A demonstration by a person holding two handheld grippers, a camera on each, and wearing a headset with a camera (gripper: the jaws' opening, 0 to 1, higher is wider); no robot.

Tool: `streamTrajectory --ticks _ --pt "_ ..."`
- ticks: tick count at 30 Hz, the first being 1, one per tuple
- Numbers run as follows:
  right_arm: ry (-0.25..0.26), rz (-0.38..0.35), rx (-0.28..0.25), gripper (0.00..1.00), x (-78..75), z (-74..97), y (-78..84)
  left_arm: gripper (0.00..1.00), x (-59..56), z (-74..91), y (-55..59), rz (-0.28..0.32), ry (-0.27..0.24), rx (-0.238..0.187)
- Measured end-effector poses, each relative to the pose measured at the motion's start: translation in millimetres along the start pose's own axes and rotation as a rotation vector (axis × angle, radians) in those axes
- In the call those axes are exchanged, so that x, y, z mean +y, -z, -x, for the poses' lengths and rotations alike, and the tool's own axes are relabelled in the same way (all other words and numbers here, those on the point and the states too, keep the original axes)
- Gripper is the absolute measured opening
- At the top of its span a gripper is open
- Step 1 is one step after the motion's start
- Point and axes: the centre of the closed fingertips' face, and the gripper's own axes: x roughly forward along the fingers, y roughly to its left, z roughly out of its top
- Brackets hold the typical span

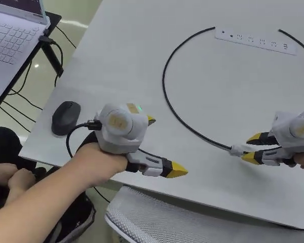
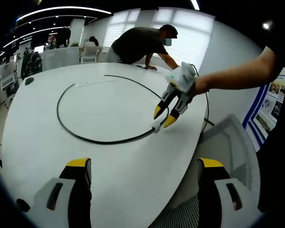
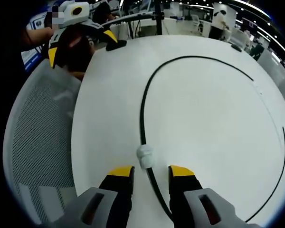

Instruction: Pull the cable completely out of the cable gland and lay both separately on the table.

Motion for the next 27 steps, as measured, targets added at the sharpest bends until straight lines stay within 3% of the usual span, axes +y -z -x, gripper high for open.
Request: streamTrajectory --ticks 6,11,14,17,22,27 --pt "-0.025 0.022 -0.005 0.17 0.9 -6.2 -9.9 0.91 0.4 2.6 2.9 0.001 0.012 0.009" --pt "-0.066 0.080 0.033 0.13 1.3 -15.5 -1.1 0.90 -0.1 7.9 4.0 0.035 -0.022 0.010" --pt "-0.090 0.078 -0.007 0.10 3.7 -17.3 -4.2 0.90 0.8 9.5 2.2 0.047 -0.055 0.005" --pt "-0.098 0.047 -0.021 0.09 2.7 -15.5 -3.6 0.90 -4.9 9.0 -0.8 0.071 -0.072 -0.005" --pt "-0.084 0.063 -0.019 0.08 3.7 -13.9 -1.3 0.90 -10.7 5.7 -5.5 0.083 -0.090 -0.018" --pt "-0.077 0.102 0.021 0.07 8.3 -9.8 -0.3 0.89 -18.1 1.3 -12.9 0.088 -0.087 -0.037"
